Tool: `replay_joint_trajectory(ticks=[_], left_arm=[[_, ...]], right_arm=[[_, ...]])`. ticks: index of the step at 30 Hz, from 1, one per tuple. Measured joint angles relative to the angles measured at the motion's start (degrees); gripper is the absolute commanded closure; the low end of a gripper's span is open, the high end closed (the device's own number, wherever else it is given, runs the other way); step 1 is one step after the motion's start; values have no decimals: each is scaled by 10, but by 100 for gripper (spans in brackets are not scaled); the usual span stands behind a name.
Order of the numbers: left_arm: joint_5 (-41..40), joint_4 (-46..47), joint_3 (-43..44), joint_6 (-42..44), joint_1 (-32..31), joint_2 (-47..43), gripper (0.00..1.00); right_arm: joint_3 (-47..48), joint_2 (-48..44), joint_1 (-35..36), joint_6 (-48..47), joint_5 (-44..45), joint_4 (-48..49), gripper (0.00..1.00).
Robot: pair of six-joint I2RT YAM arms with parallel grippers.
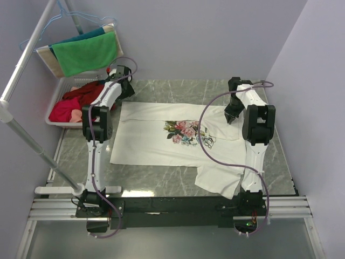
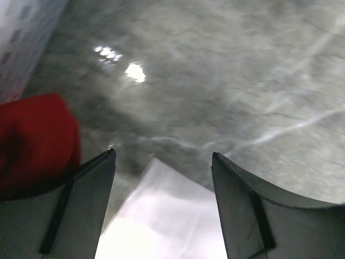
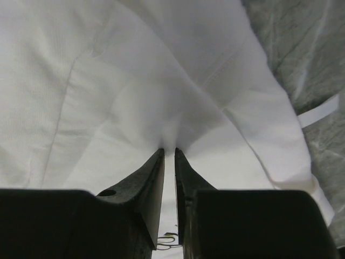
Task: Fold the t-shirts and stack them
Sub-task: Fold the tshirt
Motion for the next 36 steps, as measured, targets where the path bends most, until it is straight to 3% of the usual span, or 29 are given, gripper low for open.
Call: replay_joint_trajectory(ticks=[8, 15, 20, 24, 36], left_arm=[[67, 42, -82, 38, -10, -68, 23], [101, 31, -119, 37, -41, -130, 27], [113, 26, -203, 9, -59, -151, 30], [108, 21, -269, -15, -60, -155, 32], [44, -21, -283, -38, -55, -167, 31]], right_arm=[[36, 0, 0, -20, 32, 9, 76], [57, -7, 0, -37, 0, 54, 74], [45, -21, 8, -54, -27, 76, 74], [14, -30, 20, -64, -45, 94, 73], [-61, -30, 62, -76, -85, 112, 76]])
